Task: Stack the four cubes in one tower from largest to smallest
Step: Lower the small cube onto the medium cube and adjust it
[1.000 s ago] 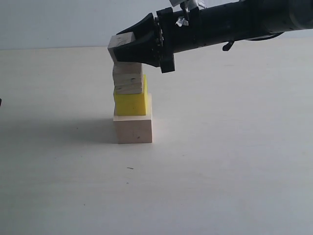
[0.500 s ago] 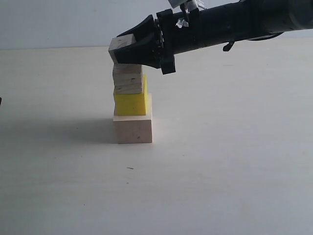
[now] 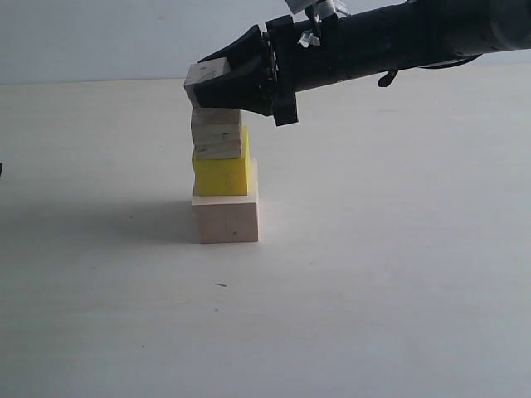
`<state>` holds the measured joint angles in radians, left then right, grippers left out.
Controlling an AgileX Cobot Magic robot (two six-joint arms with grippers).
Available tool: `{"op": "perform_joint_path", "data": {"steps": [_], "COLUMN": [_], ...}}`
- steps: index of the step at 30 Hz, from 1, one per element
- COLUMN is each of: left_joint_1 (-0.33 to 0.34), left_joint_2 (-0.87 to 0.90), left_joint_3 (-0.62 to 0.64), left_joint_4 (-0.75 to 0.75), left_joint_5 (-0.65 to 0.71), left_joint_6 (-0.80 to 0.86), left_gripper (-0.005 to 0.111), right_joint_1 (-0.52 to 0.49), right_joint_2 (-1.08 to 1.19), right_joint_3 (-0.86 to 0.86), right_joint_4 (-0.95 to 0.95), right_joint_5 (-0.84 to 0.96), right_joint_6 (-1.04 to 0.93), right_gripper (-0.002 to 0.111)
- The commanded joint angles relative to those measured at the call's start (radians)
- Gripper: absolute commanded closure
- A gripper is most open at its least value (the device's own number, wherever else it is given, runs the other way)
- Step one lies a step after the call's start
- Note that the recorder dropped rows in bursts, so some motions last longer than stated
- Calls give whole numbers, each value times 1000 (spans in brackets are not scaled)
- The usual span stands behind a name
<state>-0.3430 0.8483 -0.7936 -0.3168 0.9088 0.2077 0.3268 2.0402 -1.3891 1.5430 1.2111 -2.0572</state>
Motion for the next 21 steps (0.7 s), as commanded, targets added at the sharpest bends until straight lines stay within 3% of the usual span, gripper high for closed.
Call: {"op": "perform_joint_path", "data": {"steps": [1,21], "left_joint_1": [-6,-6], "left_joint_2": [2,2], "left_joint_3": [3,3], "left_joint_4": [0,0], "left_joint_5": [-16,-16], "left_joint_6": [2,2], "left_gripper": [107,107], "right_joint_1": [0,0], "right_joint_2": [-2,-2], "right_joint_3": [-4,-4], "right_joint_4": [-10,4], "right_joint_5": [10,10], "right_joint_6": [-2,-52], "right_gripper": [94,94]}}
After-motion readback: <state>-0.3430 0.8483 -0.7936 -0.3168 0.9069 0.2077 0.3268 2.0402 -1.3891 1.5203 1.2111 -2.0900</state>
